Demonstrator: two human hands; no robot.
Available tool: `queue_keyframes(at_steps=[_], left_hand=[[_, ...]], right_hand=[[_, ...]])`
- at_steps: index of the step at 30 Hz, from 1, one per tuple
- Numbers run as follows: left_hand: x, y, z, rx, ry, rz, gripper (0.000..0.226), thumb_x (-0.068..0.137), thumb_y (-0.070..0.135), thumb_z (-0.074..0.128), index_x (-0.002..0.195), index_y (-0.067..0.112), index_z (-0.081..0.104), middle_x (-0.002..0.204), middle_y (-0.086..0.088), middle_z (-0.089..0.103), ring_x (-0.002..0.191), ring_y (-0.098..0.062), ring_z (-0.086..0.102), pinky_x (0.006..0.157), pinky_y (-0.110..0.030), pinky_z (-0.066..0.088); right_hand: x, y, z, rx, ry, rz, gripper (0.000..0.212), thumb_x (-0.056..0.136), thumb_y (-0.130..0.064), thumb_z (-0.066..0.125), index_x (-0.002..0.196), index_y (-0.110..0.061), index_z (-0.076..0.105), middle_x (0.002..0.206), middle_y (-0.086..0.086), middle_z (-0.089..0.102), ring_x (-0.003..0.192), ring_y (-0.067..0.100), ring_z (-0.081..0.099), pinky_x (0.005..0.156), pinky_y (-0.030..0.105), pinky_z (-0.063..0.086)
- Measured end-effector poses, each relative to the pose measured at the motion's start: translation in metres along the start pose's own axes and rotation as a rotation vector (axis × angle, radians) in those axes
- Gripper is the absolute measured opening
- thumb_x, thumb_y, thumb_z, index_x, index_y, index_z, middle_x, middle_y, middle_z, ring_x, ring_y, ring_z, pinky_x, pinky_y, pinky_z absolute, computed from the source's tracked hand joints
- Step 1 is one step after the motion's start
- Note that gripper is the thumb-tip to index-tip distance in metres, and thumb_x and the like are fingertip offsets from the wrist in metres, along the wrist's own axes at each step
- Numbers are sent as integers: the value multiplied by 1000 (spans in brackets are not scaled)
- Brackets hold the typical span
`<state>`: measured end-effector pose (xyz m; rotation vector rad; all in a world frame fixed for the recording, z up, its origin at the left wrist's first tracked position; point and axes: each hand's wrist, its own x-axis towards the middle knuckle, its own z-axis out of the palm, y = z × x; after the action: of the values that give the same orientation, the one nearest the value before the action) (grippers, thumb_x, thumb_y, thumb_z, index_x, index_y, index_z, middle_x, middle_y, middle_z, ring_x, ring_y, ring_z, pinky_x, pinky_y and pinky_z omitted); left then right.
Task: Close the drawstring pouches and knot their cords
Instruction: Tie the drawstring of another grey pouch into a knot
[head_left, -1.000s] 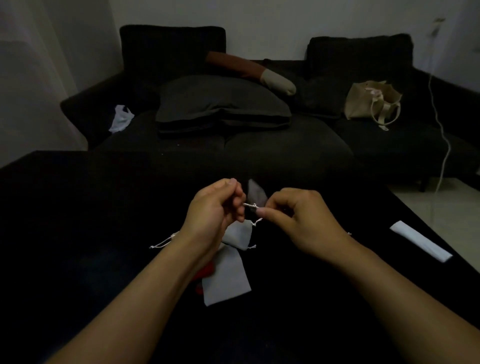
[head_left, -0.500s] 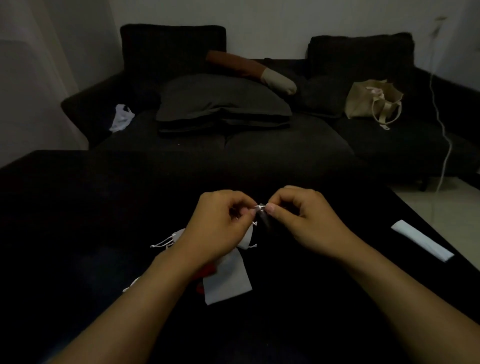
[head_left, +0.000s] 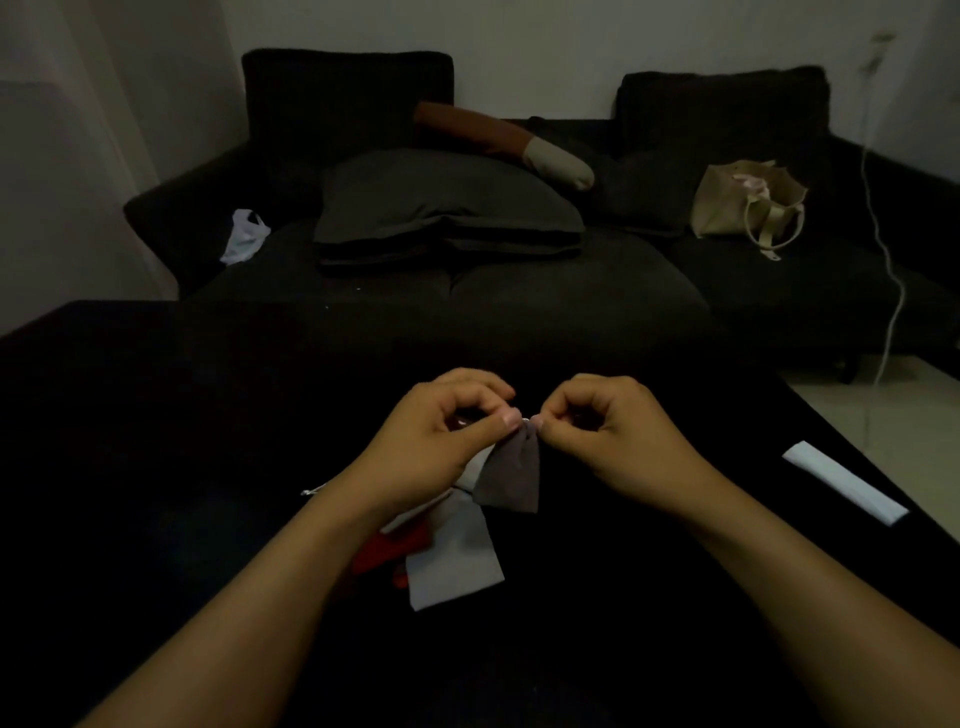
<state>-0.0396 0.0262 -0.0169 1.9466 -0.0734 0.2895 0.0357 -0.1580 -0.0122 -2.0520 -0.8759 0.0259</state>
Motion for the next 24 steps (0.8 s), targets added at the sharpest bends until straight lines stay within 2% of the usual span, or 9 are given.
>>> queue_keyframes(at_steps=[3,6,8,10,13,16,21,24], left_hand=[[-2,2,10,-393,-23,-163,16,94,13,60,91,9,75,99,-8,75,92,-14,70,78,-22,55],[-1,0,14,-573,-3,-249,22,95,17,58,101,4,75,103,-15,75,96,-21,71,81,-27,56],[0,-1,14,-660,-3,-287,24,94,17,58,104,3,74,107,-15,74,102,-22,71,85,-29,55],[0,1,14,-643,6,-282,23,92,17,60,104,3,75,107,-14,75,104,-23,70,87,-31,54],[0,4,12,-509,71,-206,20,90,12,62,103,5,75,102,-8,77,100,-17,72,80,-22,56],[0,3,8,-390,116,-131,18,88,11,66,103,8,76,99,-2,78,99,-12,72,79,-18,55],[-1,0,7,-268,157,-50,15,85,7,70,98,6,77,92,-3,78,92,-13,74,77,-18,55],[0,-2,3,-200,155,-12,15,82,5,73,95,6,78,90,-2,78,89,-13,74,78,-19,56]], right_hand=[[-1,-1,1,13,7,-34,9,85,-15,72,76,-13,73,78,3,62,65,6,57,63,21,46],[0,-1,-1,-10,15,-28,8,86,-17,71,80,-14,74,82,2,63,72,13,62,67,25,49],[0,-1,-2,-10,16,-19,6,86,-16,72,82,-13,75,86,1,63,74,10,62,68,22,49],[-1,-1,0,23,28,-22,5,85,-14,73,82,-12,75,87,-1,62,73,7,61,67,17,48],[0,-2,1,129,26,17,8,89,-16,69,83,-15,75,87,0,68,76,6,65,70,18,52],[-2,-6,-2,224,7,30,11,91,-16,66,89,-13,76,82,2,73,74,5,67,66,14,51],[-7,-10,-1,64,21,-63,9,85,-17,73,92,-18,80,83,-9,76,81,-3,69,76,14,53],[-8,-12,0,-65,73,-156,11,81,-21,76,92,-20,80,84,-12,75,81,-5,68,77,14,53]])
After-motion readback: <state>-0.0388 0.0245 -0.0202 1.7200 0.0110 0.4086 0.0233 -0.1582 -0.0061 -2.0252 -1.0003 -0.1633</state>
